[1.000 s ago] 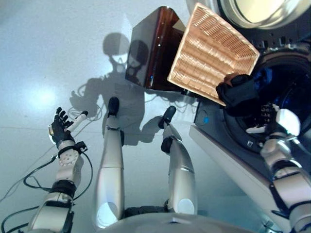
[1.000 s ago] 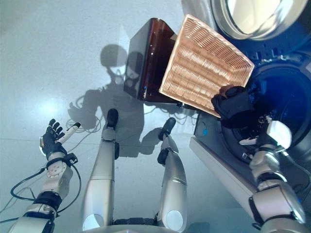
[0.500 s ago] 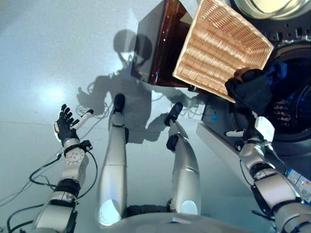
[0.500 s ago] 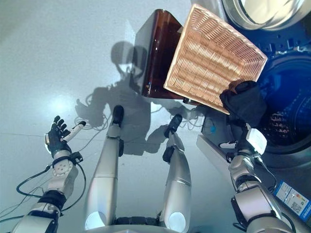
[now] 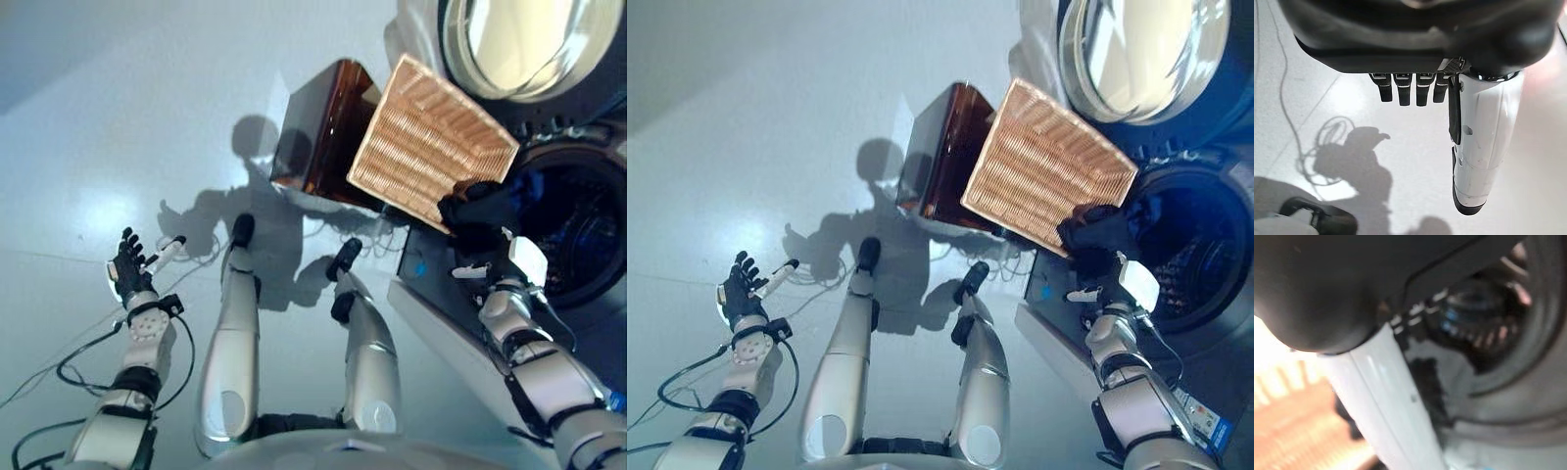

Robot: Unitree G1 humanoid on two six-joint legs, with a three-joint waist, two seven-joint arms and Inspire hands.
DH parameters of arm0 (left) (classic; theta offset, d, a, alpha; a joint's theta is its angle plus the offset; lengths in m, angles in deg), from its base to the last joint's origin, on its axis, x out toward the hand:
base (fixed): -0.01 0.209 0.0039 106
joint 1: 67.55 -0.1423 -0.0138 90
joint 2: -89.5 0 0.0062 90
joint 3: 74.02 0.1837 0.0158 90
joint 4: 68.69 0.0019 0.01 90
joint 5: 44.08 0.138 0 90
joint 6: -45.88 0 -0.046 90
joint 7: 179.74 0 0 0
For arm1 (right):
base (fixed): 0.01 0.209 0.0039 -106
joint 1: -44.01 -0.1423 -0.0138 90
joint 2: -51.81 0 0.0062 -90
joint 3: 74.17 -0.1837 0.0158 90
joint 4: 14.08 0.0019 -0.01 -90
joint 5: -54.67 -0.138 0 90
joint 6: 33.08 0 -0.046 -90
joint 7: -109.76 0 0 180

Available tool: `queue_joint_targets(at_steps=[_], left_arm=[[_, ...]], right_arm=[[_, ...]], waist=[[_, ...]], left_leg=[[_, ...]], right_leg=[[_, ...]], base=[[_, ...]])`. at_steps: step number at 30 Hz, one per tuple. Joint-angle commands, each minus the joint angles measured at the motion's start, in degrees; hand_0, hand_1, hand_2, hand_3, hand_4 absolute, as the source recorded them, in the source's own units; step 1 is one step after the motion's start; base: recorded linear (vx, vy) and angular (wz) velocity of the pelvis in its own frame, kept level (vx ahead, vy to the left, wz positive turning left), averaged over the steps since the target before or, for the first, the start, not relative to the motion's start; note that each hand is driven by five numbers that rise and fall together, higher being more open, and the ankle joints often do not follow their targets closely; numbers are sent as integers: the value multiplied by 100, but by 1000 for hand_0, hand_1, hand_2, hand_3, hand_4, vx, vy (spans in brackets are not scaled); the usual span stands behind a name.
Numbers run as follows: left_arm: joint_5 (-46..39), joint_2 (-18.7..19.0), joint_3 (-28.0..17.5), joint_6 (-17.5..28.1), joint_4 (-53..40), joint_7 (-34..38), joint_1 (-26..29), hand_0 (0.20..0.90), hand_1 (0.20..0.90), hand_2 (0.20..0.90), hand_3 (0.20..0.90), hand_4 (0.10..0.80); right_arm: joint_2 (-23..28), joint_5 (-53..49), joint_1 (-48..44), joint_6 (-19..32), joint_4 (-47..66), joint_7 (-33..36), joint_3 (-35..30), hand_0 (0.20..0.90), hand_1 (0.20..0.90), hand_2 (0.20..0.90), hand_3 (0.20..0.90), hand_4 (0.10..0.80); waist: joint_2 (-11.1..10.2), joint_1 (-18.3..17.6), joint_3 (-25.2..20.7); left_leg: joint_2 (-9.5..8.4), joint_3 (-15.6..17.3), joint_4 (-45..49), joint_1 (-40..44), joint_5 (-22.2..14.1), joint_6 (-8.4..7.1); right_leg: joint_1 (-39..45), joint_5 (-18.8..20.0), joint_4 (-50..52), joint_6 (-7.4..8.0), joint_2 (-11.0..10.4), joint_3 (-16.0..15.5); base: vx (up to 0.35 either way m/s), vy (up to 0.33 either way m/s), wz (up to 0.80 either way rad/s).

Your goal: Pick up the clothes and place them into the washing machine

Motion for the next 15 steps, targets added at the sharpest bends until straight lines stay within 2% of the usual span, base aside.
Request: queue_joint_targets(at_steps=[1,2,3,5,9,15], left_arm=[[111,95,-379,268,-249,70,-570,900,900,900,900,800],[111,90,-382,265,-245,72,-576,900,900,900,900,800],[200,184,-260,225,-385,-101,-588,900,900,900,900,800],[223,248,-299,209,-503,-139,-663,900,900,900,900,800],[79,293,-335,152,-451,-201,-599,900,900,900,900,800],[-144,292,-340,140,-551,-224,-685,900,900,900,900,800]], right_arm=[[714,-96,360,-105,-78,147,-136,900,900,900,900,800],[715,-93,362,-104,-79,146,-126,900,900,900,900,800],[1269,-226,-236,-235,-537,3,-77,900,900,900,900,800],[1330,-207,-758,-249,-685,-126,263,900,900,900,900,800],[1475,-278,-910,-278,-695,-128,345,900,900,900,900,800],[1842,-271,-1285,-374,-557,-54,428,900,900,900,900,800]], waist=[[214,-12,-261],[196,-32,-295],[303,138,-290],[382,232,-266],[375,203,-188],[489,109,54]], left_leg=[[-176,-43,-752,59,622,-14],[-171,-71,-742,130,436,-45],[-209,-113,-730,121,428,-55],[-221,-151,-724,88,433,-58],[-208,-122,-653,13,407,-67],[-242,-19,-173,-558,283,-43]], right_leg=[[154,-643,594,-12,236,-165],[194,-819,650,44,247,-101],[206,-855,660,30,200,-166],[134,-890,713,15,193,-162],[-1,-936,795,-8,225,-106],[-563,-1029,1179,-60,221,22]], base=[[108,-27,-1],[120,-75,1],[121,-91,5],[17,-37,3],[-6,3,3],[-32,26,-1]])
